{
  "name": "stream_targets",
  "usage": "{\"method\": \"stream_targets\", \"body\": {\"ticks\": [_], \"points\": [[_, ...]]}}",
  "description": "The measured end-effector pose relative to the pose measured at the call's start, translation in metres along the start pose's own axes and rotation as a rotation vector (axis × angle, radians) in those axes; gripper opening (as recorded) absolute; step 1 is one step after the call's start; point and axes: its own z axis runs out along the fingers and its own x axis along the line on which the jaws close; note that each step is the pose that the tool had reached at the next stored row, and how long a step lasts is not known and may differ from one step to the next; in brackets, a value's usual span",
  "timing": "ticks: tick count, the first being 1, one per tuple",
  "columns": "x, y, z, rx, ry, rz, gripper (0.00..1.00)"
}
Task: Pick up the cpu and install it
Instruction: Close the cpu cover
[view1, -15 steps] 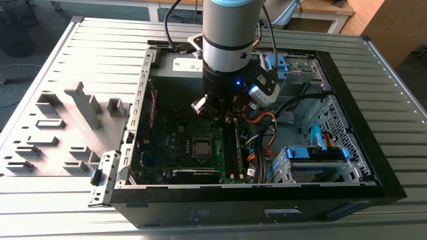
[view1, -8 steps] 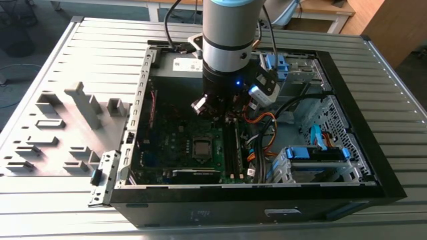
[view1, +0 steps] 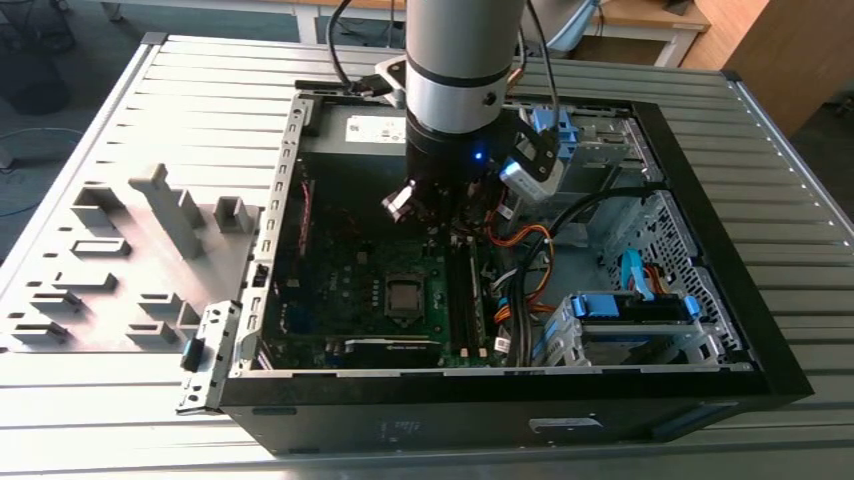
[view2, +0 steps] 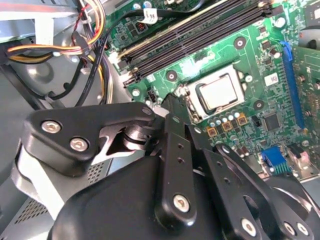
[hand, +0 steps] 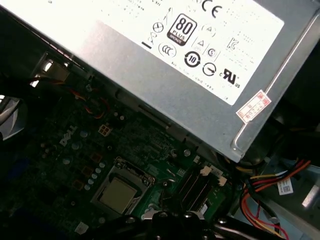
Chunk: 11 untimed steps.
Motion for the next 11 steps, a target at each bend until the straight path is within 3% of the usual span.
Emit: {"method": "stream_targets", "body": {"ticks": [5, 8, 11], "points": [[0.0009, 0.0006, 0.0004, 0.0002, -0.0003, 0.000, 0.11], [0.0089, 0.0034, 0.0006, 0.0008, -0.0011, 0.000, 0.11], [0.0199, 0.0022, 0.0004, 0.0009, -0.0013, 0.000, 0.11]]}}
